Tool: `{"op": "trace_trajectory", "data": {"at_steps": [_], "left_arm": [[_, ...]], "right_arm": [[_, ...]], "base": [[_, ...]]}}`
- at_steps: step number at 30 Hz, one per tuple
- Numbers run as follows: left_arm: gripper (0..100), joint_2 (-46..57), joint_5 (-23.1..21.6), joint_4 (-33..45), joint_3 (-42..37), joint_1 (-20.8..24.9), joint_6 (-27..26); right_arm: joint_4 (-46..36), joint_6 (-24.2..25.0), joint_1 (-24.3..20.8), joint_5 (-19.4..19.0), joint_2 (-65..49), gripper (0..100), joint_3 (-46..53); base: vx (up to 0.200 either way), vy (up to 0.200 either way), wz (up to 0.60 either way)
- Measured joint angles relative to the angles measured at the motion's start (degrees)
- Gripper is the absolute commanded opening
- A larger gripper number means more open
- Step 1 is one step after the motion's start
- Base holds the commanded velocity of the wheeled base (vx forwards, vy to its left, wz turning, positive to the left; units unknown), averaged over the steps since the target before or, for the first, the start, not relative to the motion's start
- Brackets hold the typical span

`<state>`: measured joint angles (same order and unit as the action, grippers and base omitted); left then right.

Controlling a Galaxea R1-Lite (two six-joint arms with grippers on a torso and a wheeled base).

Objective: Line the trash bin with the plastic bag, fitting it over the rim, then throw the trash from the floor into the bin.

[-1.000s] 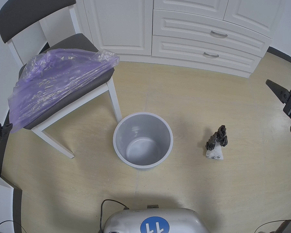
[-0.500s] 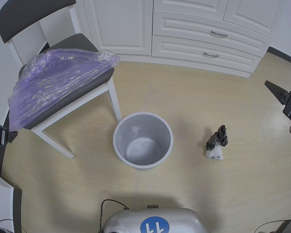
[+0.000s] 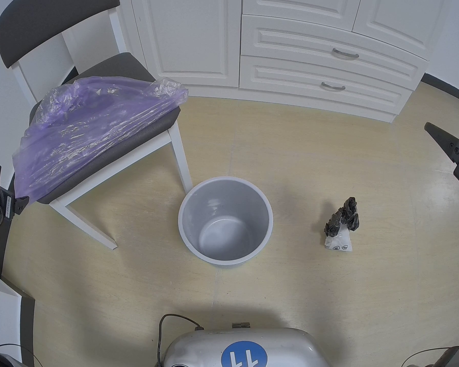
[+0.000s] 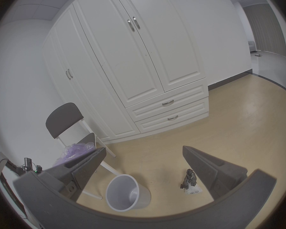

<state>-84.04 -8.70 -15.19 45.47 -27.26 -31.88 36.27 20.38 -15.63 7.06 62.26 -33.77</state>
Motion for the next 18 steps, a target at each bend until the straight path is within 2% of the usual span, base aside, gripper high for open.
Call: {"op": "trace_trajectory", "data": {"at_steps": [5, 13, 18], "left_arm": [[100, -2.9, 0.0, -4.4, -0.1, -0.9, 0.1], [100, -4.4, -0.2, -6.7, -2.2, -1.9, 0.7], [100, -4.4, -0.4, -12.6, -4.9, -2.5, 0.9]], "right_arm": [[0.0, 0.0, 0.0, -0.3, -0.9, 100, 0.2], [0.1, 0.0, 0.0, -0.4, -1.7, 100, 0.2], [0.1, 0.0, 0.0, -0.7, -2.2, 100, 0.2]], "base": [[0.0, 0.0, 0.0], [0.0, 0.0, 0.0], [0.0, 0.0, 0.0]]}}
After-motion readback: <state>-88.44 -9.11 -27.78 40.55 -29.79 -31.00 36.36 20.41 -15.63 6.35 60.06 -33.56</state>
